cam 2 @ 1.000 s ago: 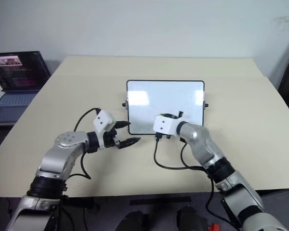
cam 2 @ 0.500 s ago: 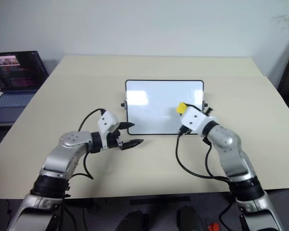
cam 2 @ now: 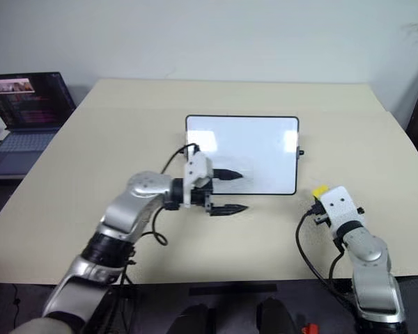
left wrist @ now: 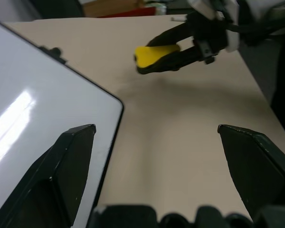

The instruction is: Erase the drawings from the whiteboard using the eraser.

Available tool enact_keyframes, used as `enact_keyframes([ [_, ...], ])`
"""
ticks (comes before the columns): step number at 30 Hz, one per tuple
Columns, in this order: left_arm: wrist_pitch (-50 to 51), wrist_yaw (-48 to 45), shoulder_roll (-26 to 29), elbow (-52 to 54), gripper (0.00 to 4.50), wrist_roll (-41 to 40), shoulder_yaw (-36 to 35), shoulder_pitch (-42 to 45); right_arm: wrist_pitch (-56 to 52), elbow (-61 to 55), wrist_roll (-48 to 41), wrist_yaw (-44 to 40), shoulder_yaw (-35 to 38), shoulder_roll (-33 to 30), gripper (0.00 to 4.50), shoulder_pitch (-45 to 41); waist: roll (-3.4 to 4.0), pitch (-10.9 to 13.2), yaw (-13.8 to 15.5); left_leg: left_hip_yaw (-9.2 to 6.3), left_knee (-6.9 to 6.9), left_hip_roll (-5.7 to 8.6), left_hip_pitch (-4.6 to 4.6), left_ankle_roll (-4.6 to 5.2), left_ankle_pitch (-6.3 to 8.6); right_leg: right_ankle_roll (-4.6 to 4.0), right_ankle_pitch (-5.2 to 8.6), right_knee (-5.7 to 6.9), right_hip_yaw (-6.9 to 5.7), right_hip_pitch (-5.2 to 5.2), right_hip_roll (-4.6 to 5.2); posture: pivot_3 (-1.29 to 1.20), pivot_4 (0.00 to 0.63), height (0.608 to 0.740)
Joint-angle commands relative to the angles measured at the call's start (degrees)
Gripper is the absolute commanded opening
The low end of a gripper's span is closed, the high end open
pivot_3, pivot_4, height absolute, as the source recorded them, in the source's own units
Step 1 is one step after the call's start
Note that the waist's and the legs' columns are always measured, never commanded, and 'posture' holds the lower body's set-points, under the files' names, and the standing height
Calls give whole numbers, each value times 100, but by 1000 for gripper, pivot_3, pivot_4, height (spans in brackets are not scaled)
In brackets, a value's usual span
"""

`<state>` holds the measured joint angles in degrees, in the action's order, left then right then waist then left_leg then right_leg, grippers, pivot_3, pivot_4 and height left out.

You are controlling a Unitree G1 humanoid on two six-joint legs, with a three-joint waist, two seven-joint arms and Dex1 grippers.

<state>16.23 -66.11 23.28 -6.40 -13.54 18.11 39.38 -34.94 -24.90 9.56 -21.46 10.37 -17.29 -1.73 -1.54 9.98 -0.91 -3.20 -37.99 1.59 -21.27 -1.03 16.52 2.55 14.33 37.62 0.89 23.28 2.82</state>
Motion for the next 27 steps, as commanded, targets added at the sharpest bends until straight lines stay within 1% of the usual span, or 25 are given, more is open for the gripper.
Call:
enact_keyframes([
  [1,-410,-324,-164,-512,4500,201,188,466,-369,-11,-310,336,419,175,1281,-266,1,0,-9,1,0,1,1,0,0,0,0,2,1,0,-1,0,150,740],
  [5,-795,-469,-719,-1495,4500,353,300,1130,-603,250,-605,638,744,334,1281,-578,0,0,-6,1,-4,4,-1,2,0,1,0,1,0,0,1,0,150,740],
  [8,-1069,-601,-995,-2062,4500,479,339,1445,-683,376,-806,716,862,331,1281,-717,1,0,-8,2,-3,6,-3,2,0,6,3,1,1,0,1,0,150,740],
  [14,-1382,-737,-1347,-2548,4500,639,325,1671,-658,598,-970,869,872,230,1281,-829,1,0,-78,5,2,6,-4,8,4,10,9,0,4,1,2,0,150,740],
  [16,-1411,-721,-1424,-2601,4500,659,286,1693,-579,707,-984,953,886,216,1998,-877,1,0,-82,7,1,6,-2,9,4,11,9,2,6,1,2,0,150,740],
  [17,-1418,-721,-1442,-2605,4500,667,274,1689,-531,773,-978,998,892,204,2191,-906,2,0,-81,6,0,6,-2,9,4,11,9,3,6,1,2,0,150,740],
  [19,-1412,-730,-1455,-2575,4500,680,252,1661,-459,911,-1025,1053,912,194,2852,-983,2,0,-82,5,0,6,-1,9,4,11,9,4,6,1,2,0,150,740],
  [22,-1395,-703,-1441,-2515,4500,695,219,1608,-371,1089,-1114,1090,922,169,3959,-1074,2,0,-82,7,1,6,-1,9,4,11,9,5,7,1,2,0,150,740],
  [23,-1372,-690,-1430,-2483,4500,686,205,1586,-331,1139,-1152,1106,933,165,4396,-1097,2,0,-81,7,0,7,-1,9,4,11,9,5,7,1,2,0,150,740],
  [24,-1358,-636,-1398,-2419,4500,676,165,1539,-166,1155,-1233,1136,980,206,4483,-1161,2,0,-82,7,0,7,-1,9,4,11,9,5,7,1,2,0,150,740],
  [27,-1232,-382,-1223,-2059,4500,566,-98,1284,266,783,-1610,1006,988,344,4483,-1274,5,0,-102,7,1,6,1,9,4,11,9,6,9,2,2,0,150,740],
])
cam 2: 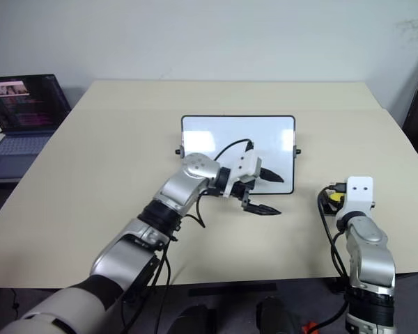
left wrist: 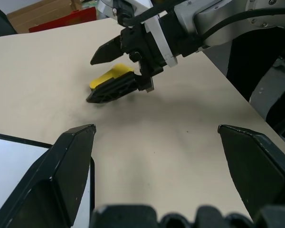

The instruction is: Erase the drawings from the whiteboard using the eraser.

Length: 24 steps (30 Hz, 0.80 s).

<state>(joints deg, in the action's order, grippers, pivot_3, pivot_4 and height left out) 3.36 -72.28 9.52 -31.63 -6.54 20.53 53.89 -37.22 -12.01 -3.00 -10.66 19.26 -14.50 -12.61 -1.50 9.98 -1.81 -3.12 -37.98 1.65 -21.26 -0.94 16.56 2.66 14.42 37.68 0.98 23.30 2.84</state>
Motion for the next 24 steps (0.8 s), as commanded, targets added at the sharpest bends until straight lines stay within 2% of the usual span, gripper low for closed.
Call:
enact_keyframes([
  [1,148,447,238,656,4500,-187,-514,-315,491,-743,-506,-133,58,123,4483,-159,3,0,-20,1,1,-2,2,0,0,0,0,1,2,0,-1,0,150,740],
  [7,1106,1582,674,2527,4500,-569,-1381,-1668,437,-1869,-961,-392,-435,285,4483,481,7,-2,1,-5,2,-10,3,-1,1,-1,1,2,1,2,2,0,150,740],
  [12,1499,3225,636,4159,4500,-590,-2403,-3314,1444,-2241,-806,-744,-1267,356,4483,1681,7,-2,39,-14,1,-3,-2,-2,2,2,2,-6,2,-1,29,0,150,740],
  [15,1471,4259,428,4519,4500,-393,-2915,-4042,1729,-2201,-1049,-1034,-1411,352,4483,2271,7,-2,49,-16,0,-3,0,-3,2,2,2,-6,1,-3,30,0,150,740],
  [17,1352,4630,415,4629,4500,-243,-3049,-4425,1970,-2166,-1162,-1129,-1475,408,4483,2470,6,-2,50,-15,0,-3,11,-3,2,2,2,-5,-1,-13,29,0,150,740],
  [20,1206,5056,360,4711,4500,-11,-3024,-4834,2301,-1885,-1205,-1180,-1425,441,4483,2485,6,-2,48,-10,1,-3,23,-3,2,2,2,-1,-3,-19,27,0,150,740],
  [24,1126,5608,254,4807,4500,78,-3157,-4908,2588,-1354,-1287,-1202,-1251,374,4483,2169,-2,-4,70,-11,-4,-3,26,-3,1,3,2,-1,-7,-25,22,0,150,740],
])
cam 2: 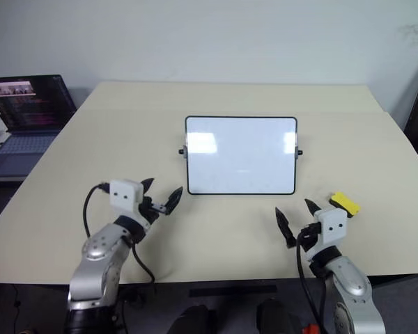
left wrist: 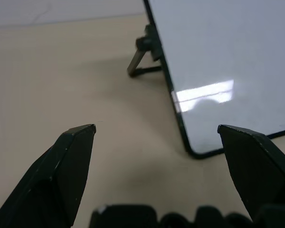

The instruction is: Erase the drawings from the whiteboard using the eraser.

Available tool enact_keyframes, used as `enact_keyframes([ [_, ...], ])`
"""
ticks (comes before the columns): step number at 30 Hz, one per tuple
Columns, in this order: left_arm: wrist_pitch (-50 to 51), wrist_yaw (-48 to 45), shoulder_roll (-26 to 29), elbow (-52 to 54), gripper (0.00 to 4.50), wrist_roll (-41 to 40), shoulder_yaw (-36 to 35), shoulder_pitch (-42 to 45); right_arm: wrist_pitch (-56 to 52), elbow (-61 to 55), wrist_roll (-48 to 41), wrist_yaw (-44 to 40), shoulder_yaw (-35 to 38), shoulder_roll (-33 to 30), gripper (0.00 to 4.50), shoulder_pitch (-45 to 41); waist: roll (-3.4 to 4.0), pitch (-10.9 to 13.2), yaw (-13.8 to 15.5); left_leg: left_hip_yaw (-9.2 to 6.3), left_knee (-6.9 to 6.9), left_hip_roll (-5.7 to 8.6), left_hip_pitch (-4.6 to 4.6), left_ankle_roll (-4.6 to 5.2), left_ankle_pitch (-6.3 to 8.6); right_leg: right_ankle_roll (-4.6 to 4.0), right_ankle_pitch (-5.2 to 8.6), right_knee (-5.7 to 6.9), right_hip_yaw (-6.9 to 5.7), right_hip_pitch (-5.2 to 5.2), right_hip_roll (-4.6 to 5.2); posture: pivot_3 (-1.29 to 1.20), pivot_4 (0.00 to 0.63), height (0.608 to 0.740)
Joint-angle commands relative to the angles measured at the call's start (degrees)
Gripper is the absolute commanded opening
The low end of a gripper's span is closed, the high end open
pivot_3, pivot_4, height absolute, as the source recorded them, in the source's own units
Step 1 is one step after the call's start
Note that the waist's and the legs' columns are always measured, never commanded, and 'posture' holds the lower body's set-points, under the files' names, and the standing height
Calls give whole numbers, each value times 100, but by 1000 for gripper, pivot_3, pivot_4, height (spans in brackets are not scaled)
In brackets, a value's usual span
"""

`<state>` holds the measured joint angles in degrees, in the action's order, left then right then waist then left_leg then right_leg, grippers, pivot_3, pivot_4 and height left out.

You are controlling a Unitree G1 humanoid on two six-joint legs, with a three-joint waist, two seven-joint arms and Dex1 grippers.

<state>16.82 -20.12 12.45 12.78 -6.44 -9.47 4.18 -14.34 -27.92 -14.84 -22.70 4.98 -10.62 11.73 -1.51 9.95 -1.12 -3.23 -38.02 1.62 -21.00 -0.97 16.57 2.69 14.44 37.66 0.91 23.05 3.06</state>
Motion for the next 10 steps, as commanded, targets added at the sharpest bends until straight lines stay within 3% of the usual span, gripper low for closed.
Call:
enact_keyframes([
  [1,-246,527,-50,389,4500,108,-205,41,339,351,-113,15,220,-35,4483,-362,-1,0,1,3,-2,0,1,0,0,0,-1,0,2,-1,0,0,150,740],
  [10,-180,1183,-271,605,4500,345,-3,-486,217,380,-203,-79,251,-312,4483,-198,0,-2,15,5,10,-5,-2,-5,5,-8,6,2,4,8,2,0,150,740],
])
